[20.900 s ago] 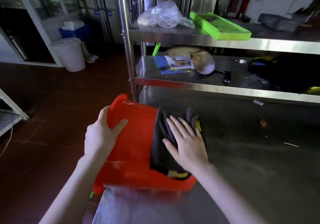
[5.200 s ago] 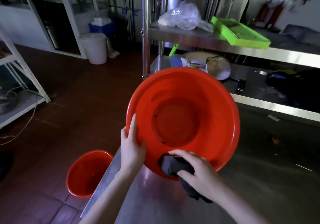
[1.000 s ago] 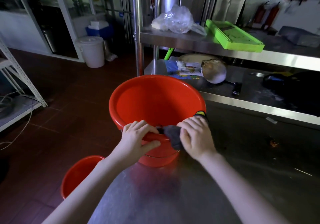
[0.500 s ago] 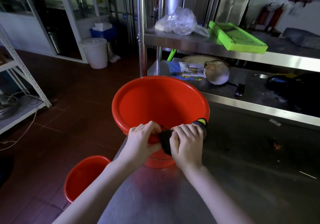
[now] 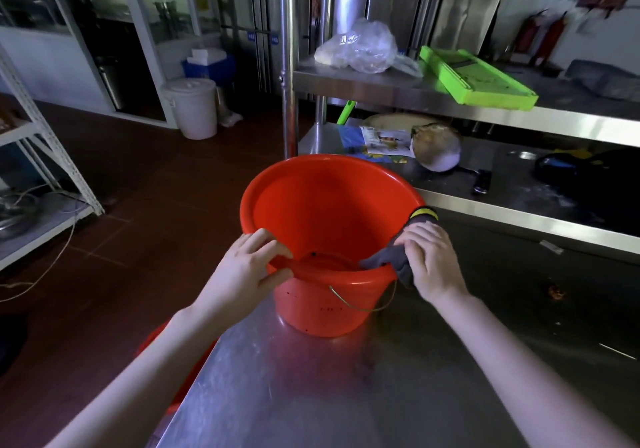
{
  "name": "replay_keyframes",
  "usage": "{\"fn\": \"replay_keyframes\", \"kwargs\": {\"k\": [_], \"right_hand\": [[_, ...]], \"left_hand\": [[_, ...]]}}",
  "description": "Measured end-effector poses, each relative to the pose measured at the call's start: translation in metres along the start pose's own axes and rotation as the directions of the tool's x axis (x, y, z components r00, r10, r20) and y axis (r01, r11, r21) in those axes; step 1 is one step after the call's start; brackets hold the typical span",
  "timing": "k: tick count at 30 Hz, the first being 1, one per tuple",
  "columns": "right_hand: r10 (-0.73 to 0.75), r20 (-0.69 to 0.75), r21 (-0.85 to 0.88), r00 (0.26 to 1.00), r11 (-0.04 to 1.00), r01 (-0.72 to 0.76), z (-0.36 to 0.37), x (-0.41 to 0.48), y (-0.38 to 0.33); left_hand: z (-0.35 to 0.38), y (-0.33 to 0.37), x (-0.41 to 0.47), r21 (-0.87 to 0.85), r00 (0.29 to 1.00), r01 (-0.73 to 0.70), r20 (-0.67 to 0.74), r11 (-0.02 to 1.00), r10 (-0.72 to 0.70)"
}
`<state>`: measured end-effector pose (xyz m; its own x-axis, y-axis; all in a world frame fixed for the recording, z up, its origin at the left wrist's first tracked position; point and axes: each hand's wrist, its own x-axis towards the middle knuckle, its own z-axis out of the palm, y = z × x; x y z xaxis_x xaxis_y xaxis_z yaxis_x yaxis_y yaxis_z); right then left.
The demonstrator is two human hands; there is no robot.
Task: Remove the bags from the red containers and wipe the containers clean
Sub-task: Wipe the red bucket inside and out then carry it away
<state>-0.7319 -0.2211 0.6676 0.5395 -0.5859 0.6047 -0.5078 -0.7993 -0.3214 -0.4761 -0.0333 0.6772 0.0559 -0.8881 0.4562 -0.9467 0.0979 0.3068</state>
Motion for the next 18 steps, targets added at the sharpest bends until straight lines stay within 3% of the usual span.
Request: {"fn": "replay_keyframes", "kwargs": {"k": [3, 8, 13, 18], "right_hand": [[0.066, -0.118, -0.132, 0.991, 0.988, -0.082, 0.012, -0.024, -0.040], [0.037, -0.048, -0.187, 0.998, 0.981, -0.045, 0.035, -0.045, -0.099], [-0.160, 0.095, -0.133, 0.982, 0.976, 0.172, 0.010, -0.018, -0.047], [-0.071, 0.169, -0.065, 0.983, 0.994, 0.083, -0.005, 0.014, 0.006]], "left_hand": [[0.011, 0.019, -0.005, 0.003, 0.996, 0.033, -0.078, 0.999, -0.033], [0.023, 0.041, -0.011, -0.001, 0.989, 0.124, -0.084, 0.992, -0.124], [0.016, 0.031, -0.013, -0.083, 0.992, 0.126, -0.015, 0.989, -0.127], [0.006, 0.018, -0.013, -0.041, 0.997, 0.072, -0.003, 0.997, -0.072]]}}
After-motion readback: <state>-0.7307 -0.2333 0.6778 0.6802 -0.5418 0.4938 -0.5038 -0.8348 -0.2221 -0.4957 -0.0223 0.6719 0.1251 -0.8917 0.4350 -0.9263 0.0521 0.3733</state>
